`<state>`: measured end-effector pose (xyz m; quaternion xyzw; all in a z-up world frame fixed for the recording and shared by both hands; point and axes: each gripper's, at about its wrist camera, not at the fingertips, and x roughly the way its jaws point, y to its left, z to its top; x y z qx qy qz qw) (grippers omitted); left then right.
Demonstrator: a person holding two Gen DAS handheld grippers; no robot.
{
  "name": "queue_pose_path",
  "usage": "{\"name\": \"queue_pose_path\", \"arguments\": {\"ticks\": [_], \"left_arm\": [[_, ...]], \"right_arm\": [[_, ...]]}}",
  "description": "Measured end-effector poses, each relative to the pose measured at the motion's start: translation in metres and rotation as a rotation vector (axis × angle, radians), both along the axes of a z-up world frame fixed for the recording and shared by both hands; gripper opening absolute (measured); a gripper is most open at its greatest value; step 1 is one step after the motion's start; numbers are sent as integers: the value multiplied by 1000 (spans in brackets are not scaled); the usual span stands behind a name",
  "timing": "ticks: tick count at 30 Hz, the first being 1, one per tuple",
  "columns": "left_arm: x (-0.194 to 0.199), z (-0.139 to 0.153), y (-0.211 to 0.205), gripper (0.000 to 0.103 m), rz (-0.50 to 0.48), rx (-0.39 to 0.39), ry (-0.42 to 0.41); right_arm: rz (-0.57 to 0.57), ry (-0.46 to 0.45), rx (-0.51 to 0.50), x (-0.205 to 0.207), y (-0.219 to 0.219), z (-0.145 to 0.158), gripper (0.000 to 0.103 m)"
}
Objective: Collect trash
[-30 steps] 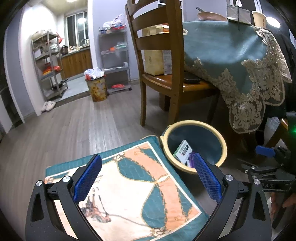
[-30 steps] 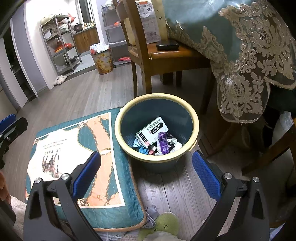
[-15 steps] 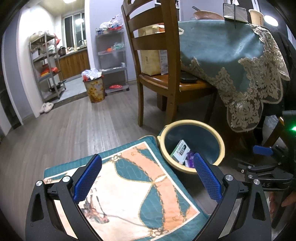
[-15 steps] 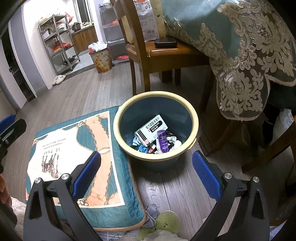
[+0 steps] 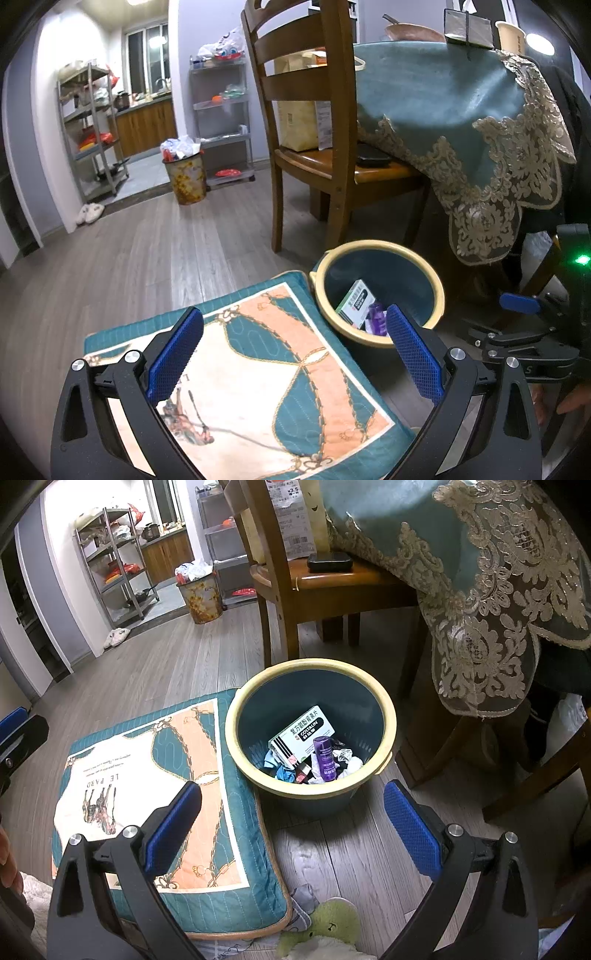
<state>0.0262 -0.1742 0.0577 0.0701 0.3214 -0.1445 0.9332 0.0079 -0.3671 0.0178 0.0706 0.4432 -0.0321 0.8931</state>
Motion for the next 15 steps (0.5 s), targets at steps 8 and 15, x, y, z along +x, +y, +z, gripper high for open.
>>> {"name": "queue_pose_path", "arguments": {"ticks": [8,15], "left_arm": [[-1,1,-1,98,-4,0,1],[-1,1,-1,98,-5,-7,5]], "right_arm": [[1,1,0,0,0,0,97],[0,1,0,0,0,0,97]]}}
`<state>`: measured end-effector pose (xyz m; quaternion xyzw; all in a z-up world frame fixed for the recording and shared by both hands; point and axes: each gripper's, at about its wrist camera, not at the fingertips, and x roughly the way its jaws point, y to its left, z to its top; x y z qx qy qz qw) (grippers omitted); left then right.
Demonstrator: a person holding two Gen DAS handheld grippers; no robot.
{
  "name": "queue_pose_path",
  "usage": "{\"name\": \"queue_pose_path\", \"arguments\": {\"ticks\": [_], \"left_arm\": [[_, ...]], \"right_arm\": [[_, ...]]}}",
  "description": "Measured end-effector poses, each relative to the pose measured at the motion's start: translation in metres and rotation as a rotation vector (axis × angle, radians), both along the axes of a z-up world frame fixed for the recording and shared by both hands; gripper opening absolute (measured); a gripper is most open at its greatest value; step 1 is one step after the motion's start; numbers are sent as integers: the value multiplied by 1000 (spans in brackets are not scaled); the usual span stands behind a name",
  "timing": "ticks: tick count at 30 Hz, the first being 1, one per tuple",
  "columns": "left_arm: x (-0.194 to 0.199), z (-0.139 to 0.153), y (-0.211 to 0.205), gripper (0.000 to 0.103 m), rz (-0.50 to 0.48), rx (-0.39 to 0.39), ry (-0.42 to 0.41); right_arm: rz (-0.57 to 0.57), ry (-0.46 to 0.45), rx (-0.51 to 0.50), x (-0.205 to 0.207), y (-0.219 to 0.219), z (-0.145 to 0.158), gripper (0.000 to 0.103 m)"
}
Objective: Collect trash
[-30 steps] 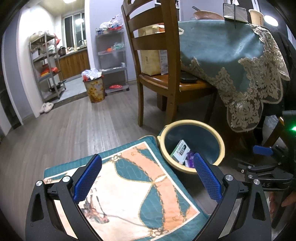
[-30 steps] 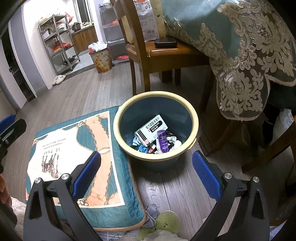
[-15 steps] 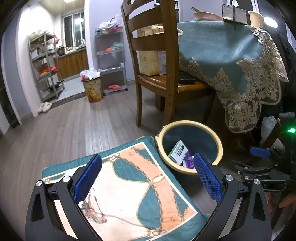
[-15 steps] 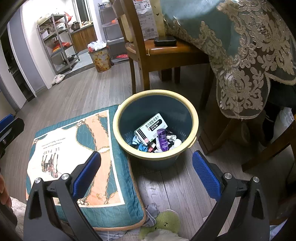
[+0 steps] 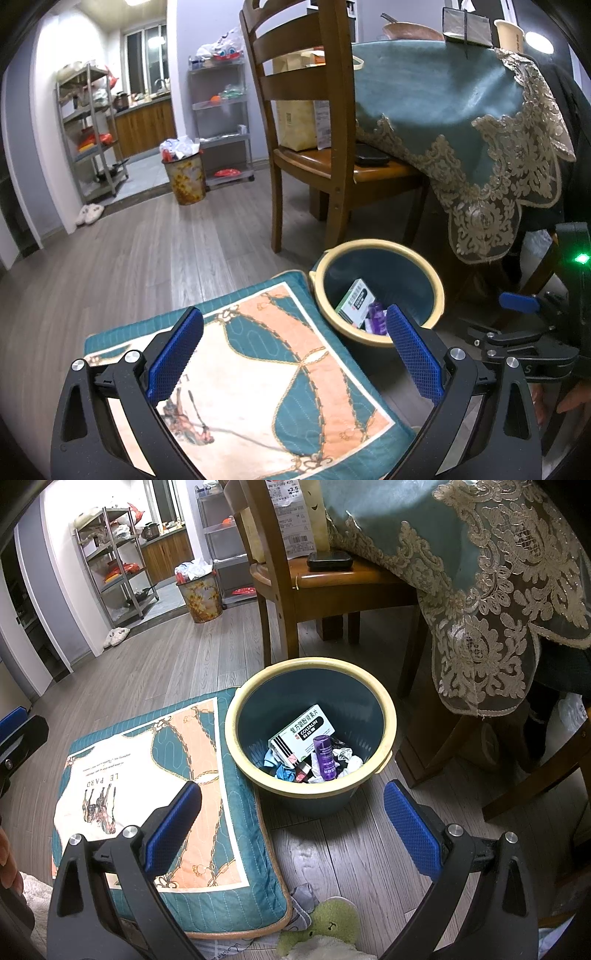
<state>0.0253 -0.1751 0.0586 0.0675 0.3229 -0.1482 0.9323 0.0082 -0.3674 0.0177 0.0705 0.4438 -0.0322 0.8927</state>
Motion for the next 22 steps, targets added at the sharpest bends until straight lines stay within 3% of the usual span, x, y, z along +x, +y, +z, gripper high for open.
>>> {"name": "queue_pose_path", "arguments": {"ticks": [12,18,22], "left_arm": [[0,2,8,98,-15,-9,-21],[6,-5,8,98,-3,0,49],[7,-5,10,98,-3,-1,45]], "right_arm": [[1,1,0,0,0,0,97],[0,2,1,0,0,0,97],[-1,3,1,-1,0,-1,97]]}}
